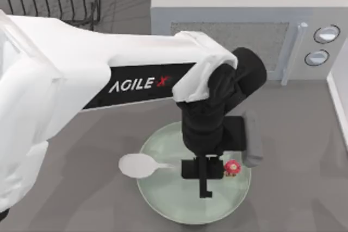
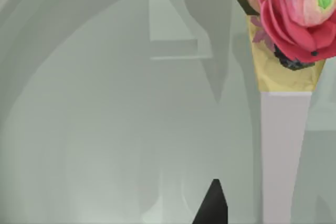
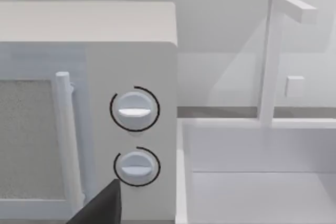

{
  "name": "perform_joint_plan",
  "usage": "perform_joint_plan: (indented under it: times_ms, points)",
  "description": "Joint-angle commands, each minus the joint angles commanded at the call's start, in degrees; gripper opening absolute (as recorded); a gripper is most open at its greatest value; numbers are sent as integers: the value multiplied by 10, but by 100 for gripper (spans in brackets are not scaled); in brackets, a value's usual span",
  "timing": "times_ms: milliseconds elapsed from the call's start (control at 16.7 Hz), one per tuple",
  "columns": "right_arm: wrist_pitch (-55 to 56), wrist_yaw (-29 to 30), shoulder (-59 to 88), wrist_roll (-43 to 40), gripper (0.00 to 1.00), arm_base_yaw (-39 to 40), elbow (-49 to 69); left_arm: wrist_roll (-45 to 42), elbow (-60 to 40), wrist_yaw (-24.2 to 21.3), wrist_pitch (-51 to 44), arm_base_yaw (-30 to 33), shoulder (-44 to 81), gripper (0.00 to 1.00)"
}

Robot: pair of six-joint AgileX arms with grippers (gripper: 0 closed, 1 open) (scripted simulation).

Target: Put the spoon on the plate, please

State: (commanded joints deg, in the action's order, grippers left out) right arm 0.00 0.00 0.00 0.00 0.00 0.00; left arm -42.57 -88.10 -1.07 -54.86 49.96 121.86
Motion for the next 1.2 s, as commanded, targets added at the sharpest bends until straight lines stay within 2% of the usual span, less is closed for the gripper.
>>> perform_joint_plan:
  times_ms: [60,840,1200]
  points:
    - [0,0,0,0,100,0,0,0,0,0,0,0,0,0]
    - [0,0,0,0,100,0,0,0,0,0,0,0,0,98]
    - [0,0,0,0,100,0,0,0,0,0,0,0,0,100]
